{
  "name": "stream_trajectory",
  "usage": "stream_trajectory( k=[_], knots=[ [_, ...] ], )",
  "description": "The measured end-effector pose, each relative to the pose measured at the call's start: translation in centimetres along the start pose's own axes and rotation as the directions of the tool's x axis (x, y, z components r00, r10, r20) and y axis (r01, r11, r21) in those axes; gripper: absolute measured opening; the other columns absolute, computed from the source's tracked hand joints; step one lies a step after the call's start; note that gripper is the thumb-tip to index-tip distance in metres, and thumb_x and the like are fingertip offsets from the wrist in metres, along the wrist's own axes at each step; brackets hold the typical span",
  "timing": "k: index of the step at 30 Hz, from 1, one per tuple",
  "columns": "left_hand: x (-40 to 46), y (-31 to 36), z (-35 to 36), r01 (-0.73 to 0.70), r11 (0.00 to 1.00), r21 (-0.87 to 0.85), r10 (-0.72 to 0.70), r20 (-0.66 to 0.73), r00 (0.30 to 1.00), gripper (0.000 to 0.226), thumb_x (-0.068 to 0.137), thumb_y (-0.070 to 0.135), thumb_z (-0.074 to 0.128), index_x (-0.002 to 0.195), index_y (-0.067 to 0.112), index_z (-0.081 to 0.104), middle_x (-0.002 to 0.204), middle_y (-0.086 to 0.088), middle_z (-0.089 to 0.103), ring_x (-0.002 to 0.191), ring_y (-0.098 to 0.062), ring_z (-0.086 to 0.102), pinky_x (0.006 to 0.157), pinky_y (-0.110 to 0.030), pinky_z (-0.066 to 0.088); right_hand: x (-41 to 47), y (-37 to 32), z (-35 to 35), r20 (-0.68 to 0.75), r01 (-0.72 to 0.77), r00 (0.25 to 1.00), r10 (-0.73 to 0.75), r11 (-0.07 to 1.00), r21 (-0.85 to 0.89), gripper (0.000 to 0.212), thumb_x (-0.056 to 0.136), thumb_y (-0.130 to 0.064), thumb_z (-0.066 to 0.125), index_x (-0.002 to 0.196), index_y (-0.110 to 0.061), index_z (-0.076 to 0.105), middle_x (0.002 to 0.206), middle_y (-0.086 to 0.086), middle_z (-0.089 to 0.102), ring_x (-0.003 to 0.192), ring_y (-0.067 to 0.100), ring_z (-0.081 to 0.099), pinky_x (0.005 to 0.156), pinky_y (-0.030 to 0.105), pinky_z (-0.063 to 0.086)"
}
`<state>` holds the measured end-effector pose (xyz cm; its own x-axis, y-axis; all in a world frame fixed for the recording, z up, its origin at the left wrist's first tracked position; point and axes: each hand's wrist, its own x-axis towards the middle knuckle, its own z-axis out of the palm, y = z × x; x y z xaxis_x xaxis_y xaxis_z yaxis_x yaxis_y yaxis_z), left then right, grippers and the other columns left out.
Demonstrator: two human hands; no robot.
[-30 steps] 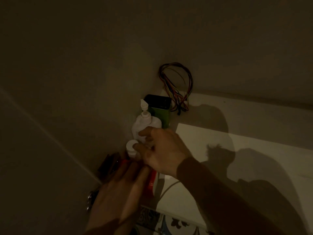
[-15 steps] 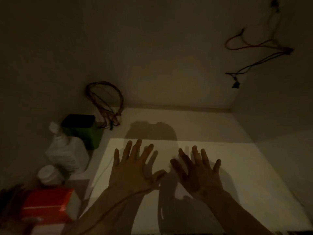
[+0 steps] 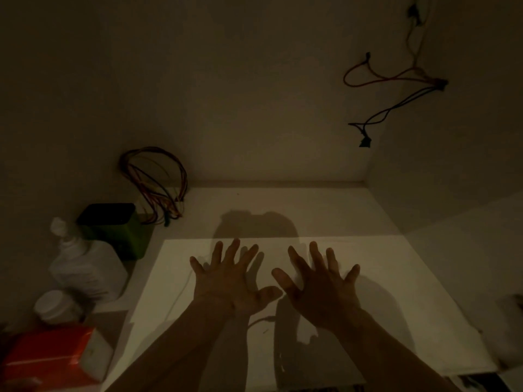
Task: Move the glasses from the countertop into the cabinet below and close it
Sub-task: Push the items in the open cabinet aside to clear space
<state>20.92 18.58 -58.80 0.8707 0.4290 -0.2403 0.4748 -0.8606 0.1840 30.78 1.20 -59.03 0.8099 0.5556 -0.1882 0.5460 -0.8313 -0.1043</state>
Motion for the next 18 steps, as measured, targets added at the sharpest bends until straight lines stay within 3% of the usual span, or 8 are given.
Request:
stream_trajectory(
  k=[8, 15, 18],
  knots=[
    [-0.1, 0.1, -0.1, 0.013, 1.0, 0.028, -0.013, 0.004, 1.0, 0.111, 0.059, 0.101, 0.021, 0.153, 0.051, -0.011, 0.166, 0.009, -0.016, 0.151, -0.026, -0.019, 0.111, -0.075, -0.005, 0.6, 0.2, 1.0, -0.002, 0.012, 1.0, -0.012, 1.0, 0.022, 0.083, 0.076, -0.092, -0.007, 0.15, -0.055, -0.015, 0.167, -0.003, -0.023, 0.152, 0.037, -0.019, 0.109, 0.079, -0.012],
    [-0.2, 0.1, -0.1, 0.04, 0.999, 0.036, -0.04, 0.002, 0.999, 0.119, 0.05, 0.107, 0.014, 0.152, 0.051, -0.009, 0.166, 0.01, -0.015, 0.151, -0.025, -0.017, 0.11, -0.075, -0.006, -0.3, 0.5, 0.6, -0.021, 0.024, 0.999, -0.024, 1.0, 0.009, 0.08, 0.083, -0.088, 0.0, 0.153, -0.052, -0.009, 0.169, -0.002, -0.015, 0.154, 0.037, -0.013, 0.11, 0.08, -0.006],
    [-2.0, 0.4, -1.5, 0.041, 0.998, 0.04, -0.043, 0.044, 0.998, 0.116, 0.053, 0.105, 0.017, 0.152, 0.051, -0.01, 0.166, 0.01, -0.014, 0.151, -0.026, -0.016, 0.109, -0.076, -0.003, -2.0, 0.1, -0.7, 0.062, -0.003, 0.998, 0.002, 1.0, 0.022, 0.083, 0.08, -0.089, -0.003, 0.154, -0.052, -0.007, 0.169, -0.003, -0.015, 0.154, 0.037, -0.014, 0.109, 0.08, -0.009]
  ],
)
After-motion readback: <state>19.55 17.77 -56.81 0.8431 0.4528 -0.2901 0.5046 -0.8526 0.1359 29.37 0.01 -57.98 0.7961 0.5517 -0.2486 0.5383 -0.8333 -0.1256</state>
